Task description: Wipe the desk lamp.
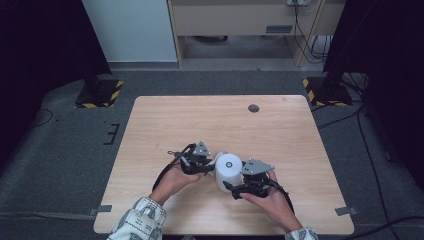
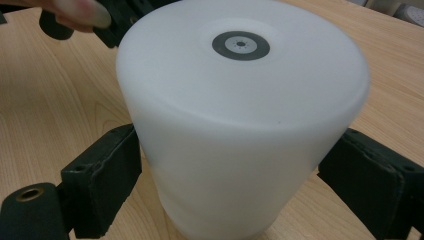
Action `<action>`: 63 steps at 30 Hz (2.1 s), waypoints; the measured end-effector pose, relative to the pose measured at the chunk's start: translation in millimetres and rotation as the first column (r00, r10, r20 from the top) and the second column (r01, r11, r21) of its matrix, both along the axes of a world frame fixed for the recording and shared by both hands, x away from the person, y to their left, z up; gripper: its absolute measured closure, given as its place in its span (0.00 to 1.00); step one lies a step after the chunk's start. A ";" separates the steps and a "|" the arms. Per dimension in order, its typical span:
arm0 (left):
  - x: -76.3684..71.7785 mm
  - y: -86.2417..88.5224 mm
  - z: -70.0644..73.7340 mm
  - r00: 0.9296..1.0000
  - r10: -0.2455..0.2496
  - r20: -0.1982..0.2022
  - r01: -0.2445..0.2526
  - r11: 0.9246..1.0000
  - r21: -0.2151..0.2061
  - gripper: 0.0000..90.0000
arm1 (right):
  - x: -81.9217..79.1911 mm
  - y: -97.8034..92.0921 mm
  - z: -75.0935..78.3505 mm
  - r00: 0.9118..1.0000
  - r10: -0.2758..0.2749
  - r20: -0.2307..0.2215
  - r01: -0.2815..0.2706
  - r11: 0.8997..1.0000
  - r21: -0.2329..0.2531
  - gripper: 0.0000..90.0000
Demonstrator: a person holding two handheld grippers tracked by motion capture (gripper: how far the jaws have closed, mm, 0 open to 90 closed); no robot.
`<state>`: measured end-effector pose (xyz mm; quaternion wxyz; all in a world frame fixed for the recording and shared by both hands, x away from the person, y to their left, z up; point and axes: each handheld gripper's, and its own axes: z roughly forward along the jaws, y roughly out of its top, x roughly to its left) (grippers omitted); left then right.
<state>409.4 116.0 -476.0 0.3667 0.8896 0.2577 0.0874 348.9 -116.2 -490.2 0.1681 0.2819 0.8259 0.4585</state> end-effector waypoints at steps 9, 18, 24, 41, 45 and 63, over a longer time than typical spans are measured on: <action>3.3 -5.2 -22.4 0.999 -0.013 -0.038 0.016 0.998 0.062 0.81 | -0.2 0.2 0.3 1.000 -0.001 0.004 0.001 1.000 0.000 0.12; -1.6 2.3 8.4 1.000 0.003 0.019 -0.002 1.000 -0.013 0.81 | 0.1 0.7 0.6 1.000 -0.003 0.001 0.003 1.000 0.000 0.12; -6.5 1.3 0.4 1.000 0.001 0.009 -0.001 1.000 0.009 0.81 | 0.0 -0.1 1.7 1.000 -0.005 0.000 0.005 1.000 0.012 0.12; -30.5 13.9 0.3 1.000 -0.001 0.002 0.001 1.000 -0.016 0.81 | 0.5 -1.5 2.9 1.000 -0.016 0.008 0.016 1.000 0.005 0.12; -34.6 13.6 -5.5 1.000 -0.007 -0.004 0.007 1.000 -0.018 0.81 | 0.7 -2.0 2.7 1.000 -0.017 0.007 0.017 1.000 0.007 0.12; -42.8 16.4 -0.9 1.000 -0.006 0.002 0.006 0.999 -0.049 0.81 | 1.9 -2.9 5.0 1.000 -0.018 0.019 0.018 1.000 0.001 0.13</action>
